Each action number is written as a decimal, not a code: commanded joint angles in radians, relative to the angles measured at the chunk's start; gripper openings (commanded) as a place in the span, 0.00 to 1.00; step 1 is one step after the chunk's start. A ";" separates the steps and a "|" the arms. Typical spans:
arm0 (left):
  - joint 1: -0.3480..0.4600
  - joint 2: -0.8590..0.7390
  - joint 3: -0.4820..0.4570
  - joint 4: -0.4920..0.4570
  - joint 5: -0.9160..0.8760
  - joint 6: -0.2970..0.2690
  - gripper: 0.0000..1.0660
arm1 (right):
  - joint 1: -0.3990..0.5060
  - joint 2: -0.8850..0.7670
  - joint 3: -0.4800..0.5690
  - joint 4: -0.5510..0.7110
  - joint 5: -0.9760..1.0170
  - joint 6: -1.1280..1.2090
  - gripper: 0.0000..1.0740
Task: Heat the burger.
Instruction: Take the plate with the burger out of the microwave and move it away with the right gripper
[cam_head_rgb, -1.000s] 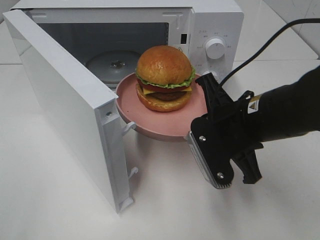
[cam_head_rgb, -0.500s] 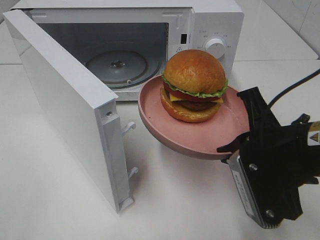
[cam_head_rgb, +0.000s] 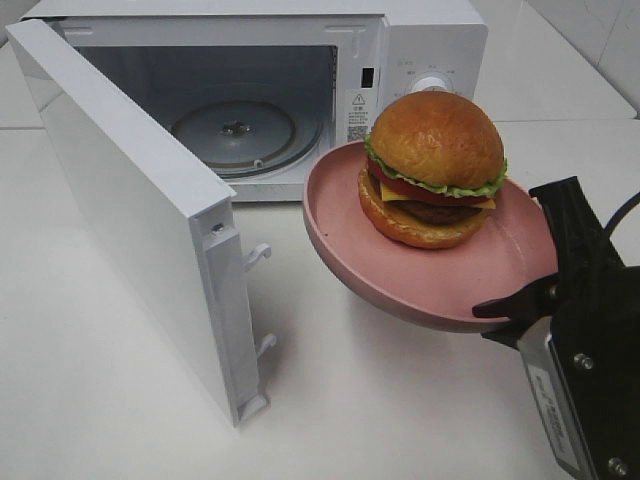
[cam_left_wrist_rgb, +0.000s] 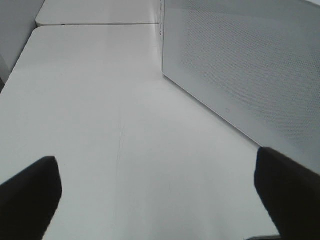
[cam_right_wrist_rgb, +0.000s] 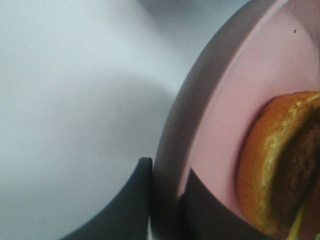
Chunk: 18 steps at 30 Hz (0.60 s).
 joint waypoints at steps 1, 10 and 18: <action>0.003 -0.004 0.001 0.002 0.003 -0.003 0.93 | -0.003 -0.034 -0.009 -0.096 -0.037 0.085 0.00; 0.003 -0.004 0.001 0.002 0.003 -0.003 0.93 | -0.003 -0.083 -0.009 -0.448 0.089 0.431 0.01; 0.003 -0.004 0.001 0.002 0.003 -0.003 0.93 | -0.003 -0.083 -0.009 -0.686 0.193 0.761 0.01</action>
